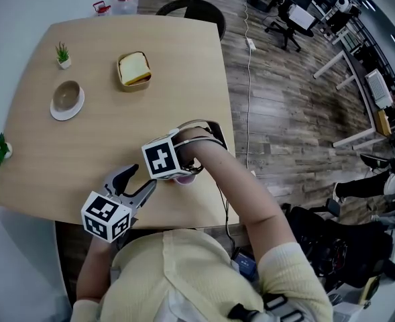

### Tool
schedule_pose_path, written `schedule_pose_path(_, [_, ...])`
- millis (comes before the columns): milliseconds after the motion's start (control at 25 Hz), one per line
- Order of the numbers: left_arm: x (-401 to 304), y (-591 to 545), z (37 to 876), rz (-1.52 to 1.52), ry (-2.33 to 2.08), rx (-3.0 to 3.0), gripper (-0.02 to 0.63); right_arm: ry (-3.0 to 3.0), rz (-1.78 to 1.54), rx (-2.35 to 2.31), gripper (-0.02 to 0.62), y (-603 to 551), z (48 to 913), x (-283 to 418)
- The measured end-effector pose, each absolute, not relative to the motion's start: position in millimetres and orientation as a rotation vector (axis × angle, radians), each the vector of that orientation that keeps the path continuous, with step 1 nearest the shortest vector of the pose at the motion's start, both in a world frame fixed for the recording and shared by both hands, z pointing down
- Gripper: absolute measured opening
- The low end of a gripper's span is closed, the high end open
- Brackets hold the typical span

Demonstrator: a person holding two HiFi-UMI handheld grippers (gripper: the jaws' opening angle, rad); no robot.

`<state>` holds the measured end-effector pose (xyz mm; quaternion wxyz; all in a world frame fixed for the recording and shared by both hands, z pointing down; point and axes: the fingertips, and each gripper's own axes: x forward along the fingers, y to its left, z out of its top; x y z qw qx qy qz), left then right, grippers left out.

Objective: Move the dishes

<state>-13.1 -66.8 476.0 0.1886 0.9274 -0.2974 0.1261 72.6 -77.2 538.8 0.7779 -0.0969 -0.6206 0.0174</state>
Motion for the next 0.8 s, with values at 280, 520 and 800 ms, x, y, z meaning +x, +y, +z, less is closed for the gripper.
schedule_pose_path(280, [-20.9, -72.0, 472.1, 0.323, -0.841, 2.601, 0.255, -1.418, -0.009, -0.206, 0.056, -82.7, 542.9, 53.8])
schedule_pose_path(520, [-29.0, -77.9, 470.9, 0.284, -0.857, 2.573, 0.255, -1.501, -0.013, -0.145, 0.118, -82.9, 533.5, 44.6])
schedule_pose_path(800, [-40.1, -85.1, 465.4, 0.249, -0.925, 2.568, 0.255, -1.671, -0.076, 0.002, 0.124, -89.7, 503.1, 40.1])
